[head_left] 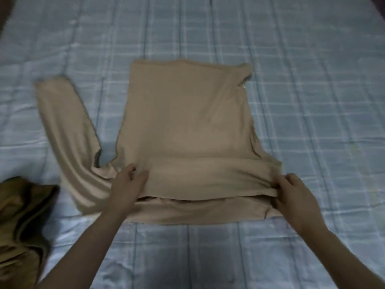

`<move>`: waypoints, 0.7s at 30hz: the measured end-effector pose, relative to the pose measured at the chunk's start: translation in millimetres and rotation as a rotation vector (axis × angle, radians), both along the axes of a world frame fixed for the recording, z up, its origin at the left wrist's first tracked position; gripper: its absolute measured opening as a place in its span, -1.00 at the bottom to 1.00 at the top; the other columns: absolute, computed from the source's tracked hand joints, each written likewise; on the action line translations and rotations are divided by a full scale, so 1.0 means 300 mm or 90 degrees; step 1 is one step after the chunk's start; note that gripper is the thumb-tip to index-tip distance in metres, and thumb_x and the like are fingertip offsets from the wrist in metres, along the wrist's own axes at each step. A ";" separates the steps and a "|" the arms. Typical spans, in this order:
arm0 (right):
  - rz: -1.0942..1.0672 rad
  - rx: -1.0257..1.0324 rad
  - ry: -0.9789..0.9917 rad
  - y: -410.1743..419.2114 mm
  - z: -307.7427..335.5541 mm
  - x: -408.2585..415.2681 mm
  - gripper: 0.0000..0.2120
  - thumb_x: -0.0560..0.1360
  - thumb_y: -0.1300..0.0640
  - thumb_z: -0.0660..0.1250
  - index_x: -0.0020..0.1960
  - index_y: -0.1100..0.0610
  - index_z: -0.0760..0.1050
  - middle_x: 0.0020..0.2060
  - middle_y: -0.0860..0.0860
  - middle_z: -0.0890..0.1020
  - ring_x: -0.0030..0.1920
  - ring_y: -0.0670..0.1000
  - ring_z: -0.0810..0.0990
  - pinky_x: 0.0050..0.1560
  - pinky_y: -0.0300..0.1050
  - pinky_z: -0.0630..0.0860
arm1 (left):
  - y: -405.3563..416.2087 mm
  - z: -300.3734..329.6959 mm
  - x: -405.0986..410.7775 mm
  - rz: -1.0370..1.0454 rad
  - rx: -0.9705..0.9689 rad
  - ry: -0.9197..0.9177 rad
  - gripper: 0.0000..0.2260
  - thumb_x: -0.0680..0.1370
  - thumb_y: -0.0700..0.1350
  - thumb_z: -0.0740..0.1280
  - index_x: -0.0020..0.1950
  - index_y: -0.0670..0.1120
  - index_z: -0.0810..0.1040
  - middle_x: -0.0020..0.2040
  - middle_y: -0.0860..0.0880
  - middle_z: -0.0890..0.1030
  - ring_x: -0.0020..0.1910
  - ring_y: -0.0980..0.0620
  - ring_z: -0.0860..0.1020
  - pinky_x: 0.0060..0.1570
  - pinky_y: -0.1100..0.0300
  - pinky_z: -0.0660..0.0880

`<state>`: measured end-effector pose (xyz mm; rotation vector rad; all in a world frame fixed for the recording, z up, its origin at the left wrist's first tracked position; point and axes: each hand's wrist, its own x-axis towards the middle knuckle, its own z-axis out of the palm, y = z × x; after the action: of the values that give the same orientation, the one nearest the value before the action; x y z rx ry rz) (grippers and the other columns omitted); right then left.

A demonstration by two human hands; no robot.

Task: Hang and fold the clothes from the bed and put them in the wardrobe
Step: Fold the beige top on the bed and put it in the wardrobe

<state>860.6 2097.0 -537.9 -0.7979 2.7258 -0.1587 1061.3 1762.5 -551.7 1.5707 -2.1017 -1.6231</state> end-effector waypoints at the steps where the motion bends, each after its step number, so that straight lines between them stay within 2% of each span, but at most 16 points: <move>1: 0.013 0.001 0.007 0.006 0.010 -0.002 -0.59 0.23 0.04 0.50 -0.02 0.16 0.48 -0.15 0.07 0.42 -0.21 0.17 0.47 -0.40 -0.01 0.46 | -0.008 0.003 0.016 -0.006 -0.021 0.000 -0.91 0.54 -0.05 0.39 -0.07 -0.06 0.57 -0.16 -0.07 0.64 -0.17 -0.04 0.59 -0.14 0.01 0.50; 3: 0.041 0.001 0.024 0.025 0.012 -0.007 -0.51 0.13 0.15 0.63 -0.03 0.15 0.49 -0.14 0.05 0.38 -0.21 0.16 0.47 -0.43 -0.01 0.47 | -0.021 0.023 0.046 -0.009 -0.036 0.006 -0.79 0.47 0.07 0.39 -0.07 -0.06 0.58 -0.17 -0.11 0.65 -0.16 -0.12 0.61 -0.12 -0.09 0.52; 5: 0.058 0.018 0.009 0.077 -0.033 -0.021 -0.49 0.12 0.12 0.66 -0.03 0.07 0.49 -0.17 0.01 0.38 -0.22 0.16 0.49 -0.38 0.02 0.49 | -0.043 0.034 0.079 0.003 -0.035 0.013 -0.70 0.40 0.13 0.33 -0.03 -0.06 0.59 -0.12 -0.09 0.66 -0.09 -0.11 0.62 -0.04 -0.13 0.55; 6: 0.061 0.028 -0.003 0.100 -0.054 -0.024 -0.53 0.19 0.05 0.63 -0.01 -0.01 0.47 -0.17 -0.04 0.38 -0.21 0.15 0.51 -0.34 0.06 0.51 | -0.052 0.032 0.093 0.007 -0.034 0.016 -0.73 0.42 0.10 0.34 -0.01 -0.05 0.59 -0.10 -0.07 0.67 -0.07 -0.09 0.62 -0.02 -0.10 0.55; 8: 0.082 0.051 -0.017 0.142 -0.090 -0.015 -0.67 0.34 -0.12 0.43 0.03 -0.15 0.38 -0.15 -0.10 0.42 -0.15 0.13 0.57 -0.23 0.11 0.54 | -0.062 0.008 0.116 -0.031 -0.056 -0.002 -0.88 0.52 -0.05 0.37 0.02 -0.04 0.56 -0.09 -0.03 0.66 -0.04 -0.08 0.62 -0.06 0.05 0.53; 10: 0.115 0.108 -0.012 0.184 -0.146 -0.010 -0.73 0.39 -0.05 0.34 0.04 -0.18 0.34 -0.14 -0.07 0.48 -0.13 0.12 0.59 -0.23 0.10 0.56 | -0.050 -0.025 0.132 -0.104 -0.106 -0.040 -0.87 0.56 -0.17 0.34 0.10 -0.07 0.52 -0.06 -0.01 0.61 -0.02 -0.08 0.60 -0.16 0.24 0.43; 11: 0.121 0.133 0.010 0.164 -0.138 -0.003 -0.72 0.36 0.01 0.36 0.01 -0.16 0.35 -0.17 -0.06 0.45 -0.15 0.12 0.57 -0.28 0.08 0.55 | -0.042 -0.034 0.139 -0.129 -0.142 -0.047 -0.79 0.56 -0.21 0.33 0.19 -0.10 0.49 0.00 -0.01 0.57 0.00 -0.07 0.57 -0.15 0.30 0.40; 13: 0.131 0.231 0.009 0.095 -0.082 0.014 -0.69 0.27 0.06 0.42 -0.03 -0.11 0.44 -0.21 -0.09 0.37 -0.16 0.07 0.53 -0.31 -0.01 0.48 | -0.033 -0.051 0.156 -0.181 -0.314 -0.026 -0.62 0.54 -0.24 0.32 0.35 -0.16 0.41 0.19 -0.09 0.45 0.10 -0.04 0.48 0.05 0.23 0.40; 15: 0.113 0.340 0.006 0.048 -0.051 0.002 -0.71 0.27 -0.01 0.40 -0.03 -0.19 0.49 -0.20 -0.14 0.34 -0.08 -0.01 0.49 -0.20 -0.05 0.44 | 0.000 -0.063 0.163 -0.288 -0.480 0.010 -0.62 0.56 -0.18 0.30 0.38 -0.15 0.43 0.32 -0.14 0.39 0.24 -0.08 0.40 0.25 0.07 0.35; 16: 0.083 0.360 0.004 0.012 -0.028 0.003 -0.74 0.27 -0.09 0.39 -0.04 -0.21 0.52 -0.21 -0.14 0.35 -0.07 0.00 0.48 -0.16 -0.04 0.45 | 0.018 -0.080 0.173 -0.338 -0.501 0.027 -0.65 0.59 -0.12 0.26 0.38 -0.12 0.46 0.37 -0.13 0.40 0.32 -0.09 0.39 0.31 0.00 0.33; 17: 0.060 0.343 0.008 -0.031 -0.006 0.017 -0.74 0.26 -0.17 0.40 -0.06 -0.18 0.54 -0.21 -0.11 0.37 -0.08 0.05 0.49 -0.15 -0.02 0.47 | 0.037 -0.098 0.186 -0.385 -0.498 0.026 -0.66 0.64 -0.05 0.19 0.40 -0.06 0.46 0.41 -0.11 0.40 0.39 -0.08 0.36 0.34 -0.06 0.30; 18: 0.017 0.264 0.004 -0.098 0.026 0.052 -0.72 0.27 -0.18 0.42 -0.07 -0.10 0.55 -0.20 -0.05 0.42 -0.11 0.13 0.51 -0.17 0.02 0.49 | 0.052 -0.117 0.203 -0.428 -0.486 0.003 -0.64 0.66 0.01 0.10 0.44 0.00 0.41 0.47 -0.06 0.38 0.46 -0.04 0.31 0.36 -0.10 0.26; 19: -0.020 0.146 -0.003 -0.175 0.052 0.100 -0.76 0.32 -0.07 0.43 -0.07 -0.01 0.53 -0.18 0.03 0.47 -0.14 0.20 0.53 -0.21 0.04 0.50 | 0.064 -0.138 0.221 -0.464 -0.474 -0.034 -0.60 0.68 0.05 0.02 0.49 0.04 0.34 0.52 0.00 0.32 0.51 0.01 0.24 0.39 -0.12 0.19; 21: -0.041 -0.056 -0.054 -0.337 0.068 0.206 -0.89 0.45 0.14 0.37 -0.05 0.10 0.49 -0.14 0.10 0.52 -0.19 0.21 0.57 -0.25 -0.02 0.45 | 0.058 -0.168 0.246 -0.502 -0.469 -0.071 -0.57 0.69 0.09 -0.07 0.55 0.08 0.23 0.57 0.07 0.21 0.55 0.09 0.12 0.43 -0.11 0.07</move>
<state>922.4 1995.8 -517.4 -0.7108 2.6818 -0.3197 1135.2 1779.9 -602.1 0.6369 -3.0763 -0.6265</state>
